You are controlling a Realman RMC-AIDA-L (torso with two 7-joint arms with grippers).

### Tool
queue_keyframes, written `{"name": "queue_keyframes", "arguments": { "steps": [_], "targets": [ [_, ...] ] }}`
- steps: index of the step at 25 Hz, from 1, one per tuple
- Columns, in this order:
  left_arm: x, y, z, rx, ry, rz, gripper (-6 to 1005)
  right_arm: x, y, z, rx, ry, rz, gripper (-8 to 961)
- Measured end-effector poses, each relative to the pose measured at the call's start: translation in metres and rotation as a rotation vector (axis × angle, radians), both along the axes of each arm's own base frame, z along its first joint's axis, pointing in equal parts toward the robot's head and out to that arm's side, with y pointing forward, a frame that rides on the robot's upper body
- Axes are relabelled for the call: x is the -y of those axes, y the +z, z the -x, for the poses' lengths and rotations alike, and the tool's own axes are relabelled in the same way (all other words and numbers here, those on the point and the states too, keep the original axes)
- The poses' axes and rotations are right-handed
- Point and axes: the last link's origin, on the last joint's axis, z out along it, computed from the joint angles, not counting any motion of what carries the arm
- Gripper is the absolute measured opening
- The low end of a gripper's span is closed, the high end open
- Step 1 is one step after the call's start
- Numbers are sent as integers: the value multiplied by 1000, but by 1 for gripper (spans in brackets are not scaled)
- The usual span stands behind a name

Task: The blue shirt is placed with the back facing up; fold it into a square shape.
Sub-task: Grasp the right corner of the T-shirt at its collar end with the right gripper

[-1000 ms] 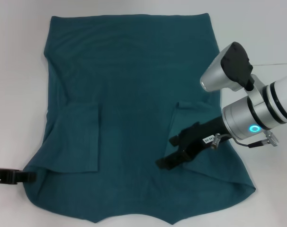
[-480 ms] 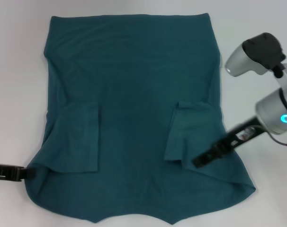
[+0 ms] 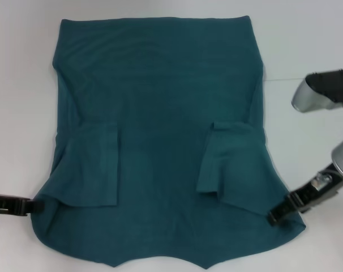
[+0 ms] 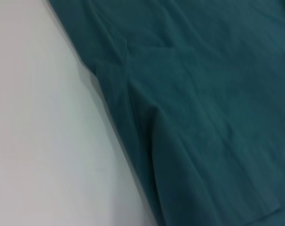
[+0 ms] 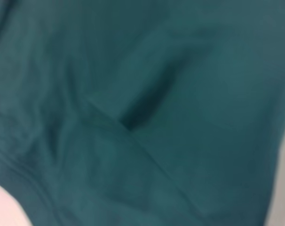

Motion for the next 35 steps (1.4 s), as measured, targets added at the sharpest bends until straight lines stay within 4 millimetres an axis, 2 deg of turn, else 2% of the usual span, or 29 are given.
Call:
{"name": "queue_keyframes", "arguments": {
  "steps": [1,8,23,28,35],
  "targets": [
    [0,0,0,0,0,2,27,3,0,-8,39,-29,0,906],
    [0,-2,1,1,3,3,26,9,-1,-17,54,-67,-7,906],
    [2,-2,3,2,7,7,26,9,-15,-13,-31,-35,20,905],
    [3,-2,2,4,7,6,27,11,-14,-13,-38,-35,32,740],
    [3,-2,2,8,6,4,27,10,-14,-12,-40,-33,35,418]
  ]
}}
